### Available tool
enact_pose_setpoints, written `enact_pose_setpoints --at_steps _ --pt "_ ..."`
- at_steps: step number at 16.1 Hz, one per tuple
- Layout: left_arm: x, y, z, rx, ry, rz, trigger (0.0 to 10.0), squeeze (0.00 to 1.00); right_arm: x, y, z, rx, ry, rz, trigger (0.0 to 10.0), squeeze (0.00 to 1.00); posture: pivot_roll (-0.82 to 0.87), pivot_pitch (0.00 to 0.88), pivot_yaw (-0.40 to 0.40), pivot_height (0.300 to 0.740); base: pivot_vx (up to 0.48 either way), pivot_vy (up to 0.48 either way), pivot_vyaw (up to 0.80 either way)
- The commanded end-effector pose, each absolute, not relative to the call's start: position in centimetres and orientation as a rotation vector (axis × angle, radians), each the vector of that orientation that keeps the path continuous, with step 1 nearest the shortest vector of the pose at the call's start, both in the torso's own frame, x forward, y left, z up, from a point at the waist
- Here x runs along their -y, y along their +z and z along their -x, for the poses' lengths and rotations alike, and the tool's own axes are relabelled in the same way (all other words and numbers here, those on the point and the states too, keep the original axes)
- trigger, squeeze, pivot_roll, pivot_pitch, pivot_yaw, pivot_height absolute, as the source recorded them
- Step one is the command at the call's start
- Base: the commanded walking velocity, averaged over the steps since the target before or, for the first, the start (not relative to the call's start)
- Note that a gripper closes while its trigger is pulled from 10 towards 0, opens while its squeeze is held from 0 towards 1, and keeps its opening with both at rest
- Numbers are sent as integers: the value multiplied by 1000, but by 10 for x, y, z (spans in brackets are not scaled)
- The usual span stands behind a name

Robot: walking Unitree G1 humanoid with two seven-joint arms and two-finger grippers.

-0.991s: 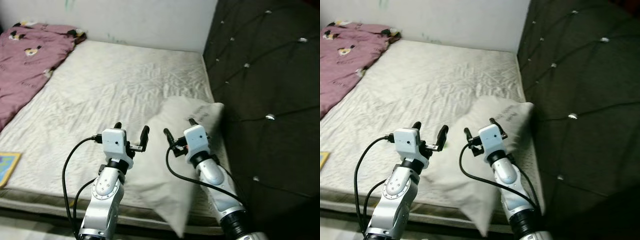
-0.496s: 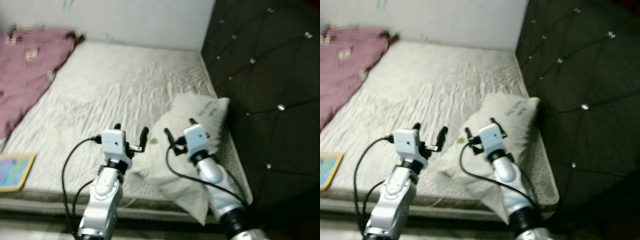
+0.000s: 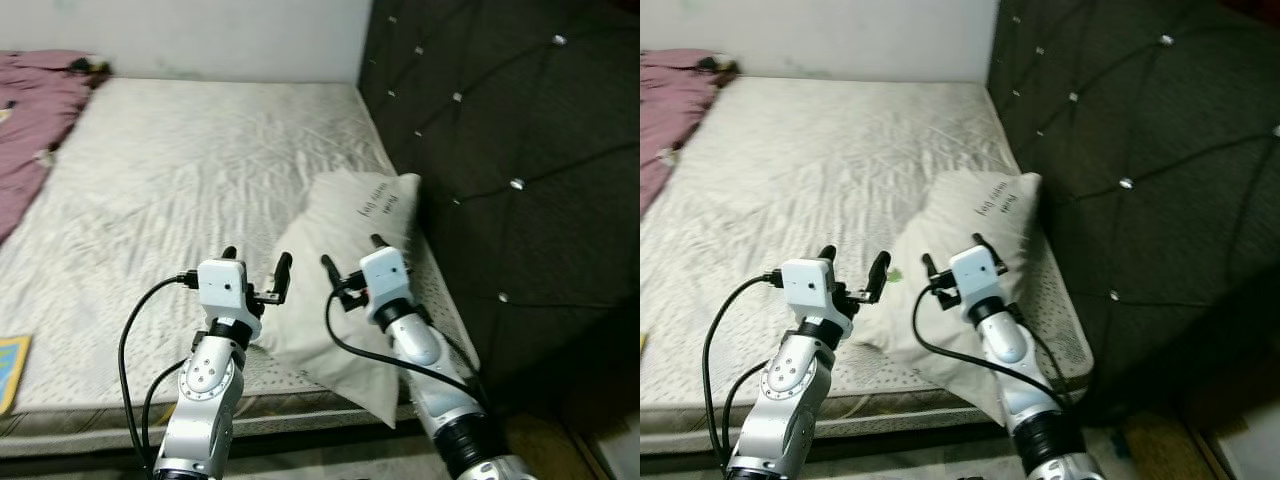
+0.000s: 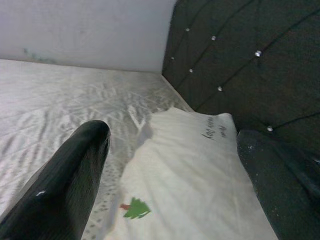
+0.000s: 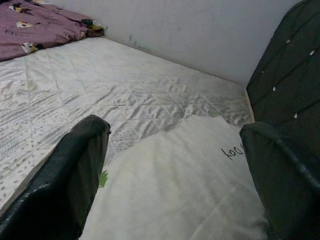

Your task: Clean up the room

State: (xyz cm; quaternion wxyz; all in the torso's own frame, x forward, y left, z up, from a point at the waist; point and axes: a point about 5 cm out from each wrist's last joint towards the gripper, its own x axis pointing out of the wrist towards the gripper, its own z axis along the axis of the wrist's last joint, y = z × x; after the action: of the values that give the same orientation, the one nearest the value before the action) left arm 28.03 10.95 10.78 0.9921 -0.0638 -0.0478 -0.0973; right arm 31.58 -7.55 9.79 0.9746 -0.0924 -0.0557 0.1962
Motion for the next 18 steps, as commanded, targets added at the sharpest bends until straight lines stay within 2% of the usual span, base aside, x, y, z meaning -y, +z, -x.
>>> enact_pose_setpoints --at_steps 1,6,9,14,18 --pt "-107 109 -280 100 -198 134 10000 0 78 97 -317 103 393 192 10000 0 27 71 -47 740 0 0 -800" --pt "-108 110 -280 103 -195 126 10000 0 78 97 -317 105 394 193 10000 0 34 68 -45 740 0 0 -800" --pt "-122 108 -273 100 -146 95 10000 0 88 101 -317 130 369 187 10000 0 30 75 -39 740 0 0 -746" --pt "-172 104 -240 95 70 -5 10000 0 117 107 -294 151 324 157 10000 0 38 93 -40 740 0 0 0" --pt "-186 101 -215 62 120 -58 10000 0 131 106 -272 112 312 155 10000 0 36 109 -43 740 0 0 0"
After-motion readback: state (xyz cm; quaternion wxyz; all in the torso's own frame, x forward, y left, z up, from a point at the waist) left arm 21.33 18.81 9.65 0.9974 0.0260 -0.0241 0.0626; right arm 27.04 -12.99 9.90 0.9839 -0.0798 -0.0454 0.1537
